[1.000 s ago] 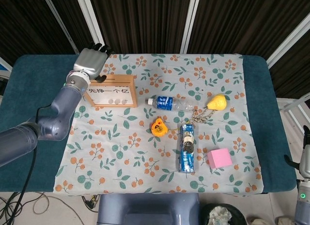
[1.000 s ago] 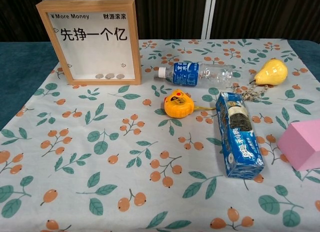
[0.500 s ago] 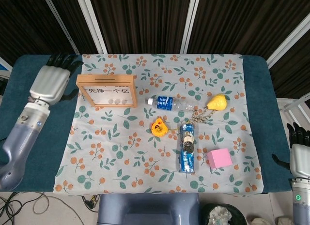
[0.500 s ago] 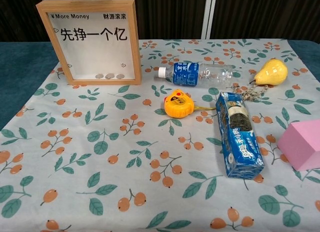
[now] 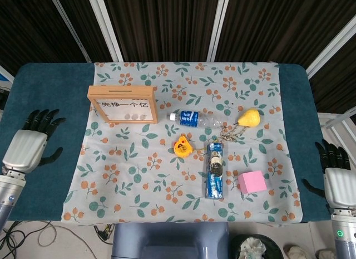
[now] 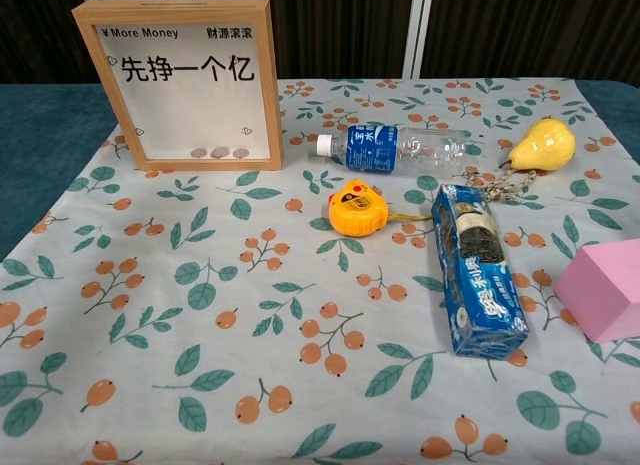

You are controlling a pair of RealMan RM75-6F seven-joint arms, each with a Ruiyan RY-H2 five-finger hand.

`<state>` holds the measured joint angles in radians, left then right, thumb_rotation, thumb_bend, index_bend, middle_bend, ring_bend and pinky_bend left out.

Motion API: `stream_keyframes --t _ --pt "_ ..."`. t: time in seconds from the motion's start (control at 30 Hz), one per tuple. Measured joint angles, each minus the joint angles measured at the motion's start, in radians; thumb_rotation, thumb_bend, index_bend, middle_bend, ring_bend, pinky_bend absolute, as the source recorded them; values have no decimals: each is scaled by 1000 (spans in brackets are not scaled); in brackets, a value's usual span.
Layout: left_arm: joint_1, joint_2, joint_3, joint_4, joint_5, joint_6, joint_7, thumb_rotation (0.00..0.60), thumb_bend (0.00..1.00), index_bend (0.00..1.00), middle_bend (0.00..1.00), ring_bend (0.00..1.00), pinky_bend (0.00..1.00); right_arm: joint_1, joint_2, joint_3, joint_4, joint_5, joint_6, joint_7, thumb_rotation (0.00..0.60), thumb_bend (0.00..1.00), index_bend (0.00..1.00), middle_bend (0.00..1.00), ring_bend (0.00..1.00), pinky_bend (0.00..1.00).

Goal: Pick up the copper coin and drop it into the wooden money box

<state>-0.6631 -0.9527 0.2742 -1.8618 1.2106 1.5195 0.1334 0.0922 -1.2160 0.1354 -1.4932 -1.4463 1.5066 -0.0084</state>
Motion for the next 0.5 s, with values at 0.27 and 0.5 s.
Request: stream_keyframes --t 0.27,0.5 --pt "136 -153 -27 192 63 17 -42 600 306 182 21 0 0 2 -6 -7 8 -27 20 22 600 236 0 0 0 0" --pt "177 -201 -74 269 109 -10 -65 600 305 182 15 0 0 2 -9 -5 14 -30 26 24 600 237 0 0 0 0"
